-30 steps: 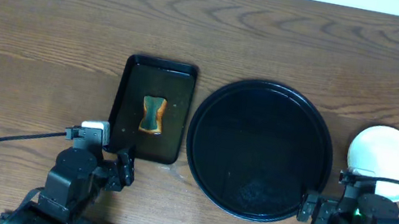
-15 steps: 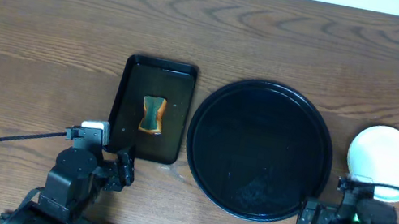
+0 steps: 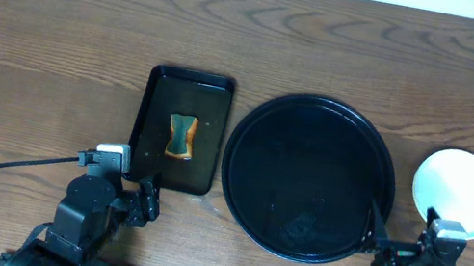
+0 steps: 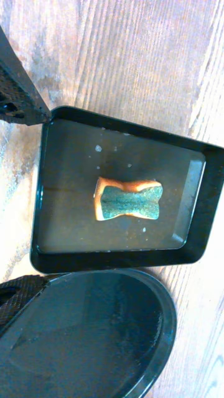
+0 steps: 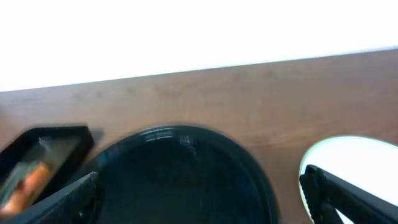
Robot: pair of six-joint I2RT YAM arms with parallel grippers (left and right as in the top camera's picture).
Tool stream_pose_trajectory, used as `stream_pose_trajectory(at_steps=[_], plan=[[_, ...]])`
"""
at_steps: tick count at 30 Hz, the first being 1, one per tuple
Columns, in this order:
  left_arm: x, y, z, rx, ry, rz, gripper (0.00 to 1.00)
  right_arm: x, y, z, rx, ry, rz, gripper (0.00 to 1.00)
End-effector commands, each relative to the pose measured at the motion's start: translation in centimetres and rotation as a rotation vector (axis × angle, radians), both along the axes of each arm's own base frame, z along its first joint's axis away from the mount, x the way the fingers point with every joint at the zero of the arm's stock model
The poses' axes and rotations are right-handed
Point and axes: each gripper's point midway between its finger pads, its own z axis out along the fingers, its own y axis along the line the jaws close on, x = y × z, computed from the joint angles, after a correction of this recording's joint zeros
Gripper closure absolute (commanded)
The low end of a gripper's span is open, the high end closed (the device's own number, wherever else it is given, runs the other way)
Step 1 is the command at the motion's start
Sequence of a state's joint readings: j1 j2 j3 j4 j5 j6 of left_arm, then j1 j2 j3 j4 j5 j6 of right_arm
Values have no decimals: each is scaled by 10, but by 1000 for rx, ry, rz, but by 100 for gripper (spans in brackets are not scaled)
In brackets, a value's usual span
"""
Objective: Clean dirty plates on tray and stack at the side
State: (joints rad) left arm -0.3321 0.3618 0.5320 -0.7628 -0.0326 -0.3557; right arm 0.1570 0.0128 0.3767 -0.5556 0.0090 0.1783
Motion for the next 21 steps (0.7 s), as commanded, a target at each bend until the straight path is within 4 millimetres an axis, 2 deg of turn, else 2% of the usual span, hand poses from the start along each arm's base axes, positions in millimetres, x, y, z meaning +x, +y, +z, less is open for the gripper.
stream_pose_trajectory(at_steps=[1,6,9,13,16,21], plan=[[-1,0,-2,4,6,0,22,11,5,-8,12,-36,10,1],[-1,0,-2,4,6,0,22,32,7,-1,41,-216,4,1],[-1,0,-2,4,6,0,22,38,8,-4,49,-306,0,1],[-1,0,-2,4,5,1,22,41,10,-28,-18,-241,14,1],[-1,0,-2,4,6,0,22,38,18,-59,-130,-131,78,1],[-1,0,-2,4,6,0,22,39,18,-56,-176,-152,83,1]])
